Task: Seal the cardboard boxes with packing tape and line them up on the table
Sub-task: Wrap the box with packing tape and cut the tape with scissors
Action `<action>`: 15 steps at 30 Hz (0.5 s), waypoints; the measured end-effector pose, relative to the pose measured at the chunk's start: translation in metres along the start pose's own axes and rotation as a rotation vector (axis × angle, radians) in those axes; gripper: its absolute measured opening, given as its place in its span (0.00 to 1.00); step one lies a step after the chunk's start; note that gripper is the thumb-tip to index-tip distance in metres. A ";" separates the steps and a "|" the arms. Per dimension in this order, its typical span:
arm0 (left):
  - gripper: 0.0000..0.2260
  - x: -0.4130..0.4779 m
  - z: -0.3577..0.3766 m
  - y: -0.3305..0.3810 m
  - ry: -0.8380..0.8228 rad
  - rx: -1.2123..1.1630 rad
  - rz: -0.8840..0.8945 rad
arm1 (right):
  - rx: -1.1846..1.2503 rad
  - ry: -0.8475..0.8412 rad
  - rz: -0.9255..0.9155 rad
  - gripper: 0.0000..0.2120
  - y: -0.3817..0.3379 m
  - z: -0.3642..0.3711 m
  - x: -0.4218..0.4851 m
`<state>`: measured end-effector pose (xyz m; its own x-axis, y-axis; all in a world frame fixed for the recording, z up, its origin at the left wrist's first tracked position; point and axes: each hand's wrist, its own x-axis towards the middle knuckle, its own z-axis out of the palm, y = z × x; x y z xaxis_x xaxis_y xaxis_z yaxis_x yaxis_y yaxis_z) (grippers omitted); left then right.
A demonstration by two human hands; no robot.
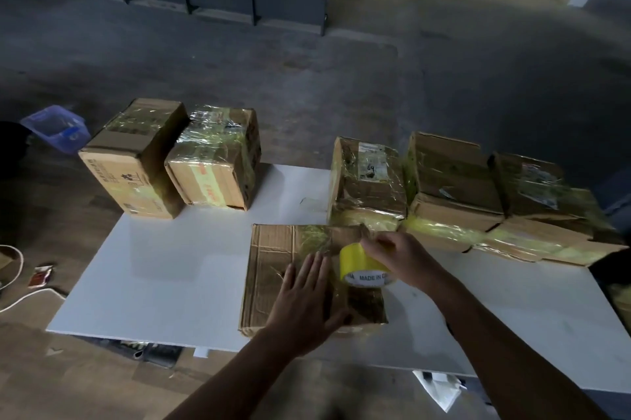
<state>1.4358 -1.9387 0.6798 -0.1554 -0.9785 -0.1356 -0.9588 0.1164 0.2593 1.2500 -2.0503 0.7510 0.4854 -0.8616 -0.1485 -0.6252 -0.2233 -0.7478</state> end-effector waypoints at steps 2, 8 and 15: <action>0.40 0.000 0.001 -0.001 0.001 0.008 0.010 | -0.012 0.005 -0.028 0.17 0.004 0.000 -0.002; 0.42 0.003 0.005 -0.004 0.019 0.001 0.016 | -0.323 0.183 -0.180 0.22 0.014 -0.013 0.006; 0.42 0.003 0.002 0.000 -0.025 0.001 0.019 | -0.580 0.079 -0.044 0.20 0.042 -0.015 0.003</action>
<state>1.4342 -1.9415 0.6771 -0.1795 -0.9715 -0.1546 -0.9558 0.1350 0.2613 1.2156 -2.0694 0.7289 0.4853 -0.8722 -0.0605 -0.8486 -0.4533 -0.2726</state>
